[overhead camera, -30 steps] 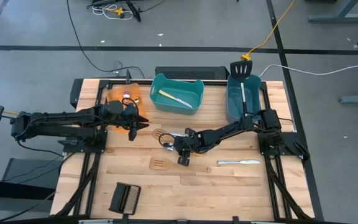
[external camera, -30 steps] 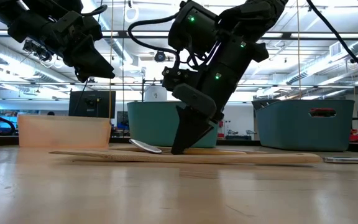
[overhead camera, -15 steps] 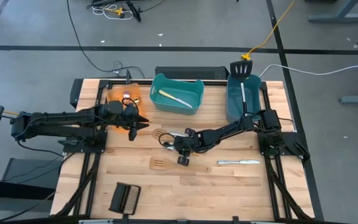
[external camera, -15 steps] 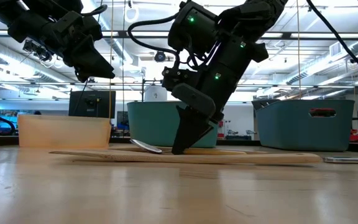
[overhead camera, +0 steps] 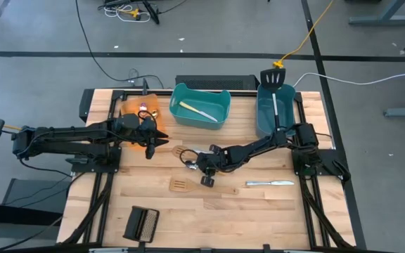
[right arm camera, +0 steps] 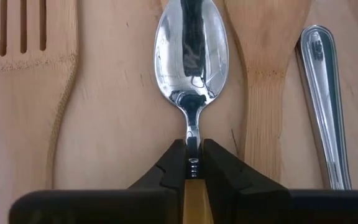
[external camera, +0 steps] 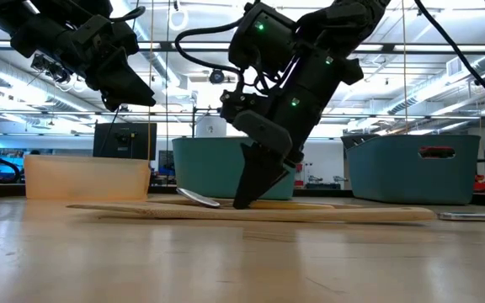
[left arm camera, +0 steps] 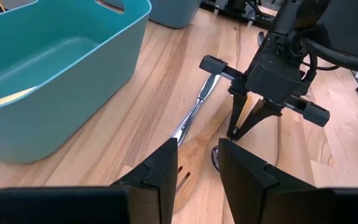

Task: Pick & Place Kitchen Items
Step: Put the yellow spoon into the orange bin

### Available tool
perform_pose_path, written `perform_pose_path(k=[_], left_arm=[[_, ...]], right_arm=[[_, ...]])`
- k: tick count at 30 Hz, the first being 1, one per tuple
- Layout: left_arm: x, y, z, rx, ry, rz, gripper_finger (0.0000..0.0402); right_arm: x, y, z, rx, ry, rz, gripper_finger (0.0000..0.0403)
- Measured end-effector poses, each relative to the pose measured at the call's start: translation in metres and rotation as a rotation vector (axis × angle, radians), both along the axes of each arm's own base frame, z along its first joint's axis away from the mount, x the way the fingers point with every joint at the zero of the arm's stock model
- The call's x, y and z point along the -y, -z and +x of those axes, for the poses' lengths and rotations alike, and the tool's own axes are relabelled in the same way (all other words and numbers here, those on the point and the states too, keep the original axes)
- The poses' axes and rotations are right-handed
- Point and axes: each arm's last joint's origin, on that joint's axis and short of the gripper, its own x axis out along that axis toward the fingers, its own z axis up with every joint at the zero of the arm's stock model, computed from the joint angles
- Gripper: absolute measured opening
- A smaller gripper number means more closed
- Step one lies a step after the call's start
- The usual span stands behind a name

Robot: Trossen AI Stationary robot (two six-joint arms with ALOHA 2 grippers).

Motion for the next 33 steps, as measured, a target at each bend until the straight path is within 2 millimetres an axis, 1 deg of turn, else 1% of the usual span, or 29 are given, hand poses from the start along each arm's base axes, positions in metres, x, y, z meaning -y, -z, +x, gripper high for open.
perform_pose_path(k=[5,13,22,33], left_arm=[[0.000,0.000,0.000,0.000,0.000,0.000,0.0122],[0.000,0.000,0.000,-0.001,0.000,-0.001,0.0122],[0.000,0.000,0.000,0.000,0.000,-0.001,0.0122],[0.000,-0.003,0.001,0.034,0.000,0.008,0.0122]], right_arm=[[-0.001,-0.009,-0.003,0.007,-0.021,-0.003,0.0045],[0.001,-0.031,-0.004,0.071,-0.012,-0.031,0.0045],[0.012,-0.070,-0.008,0.190,0.026,-0.070,0.0045],[0.022,-0.121,-0.012,0.415,0.021,-0.113,0.0045]])
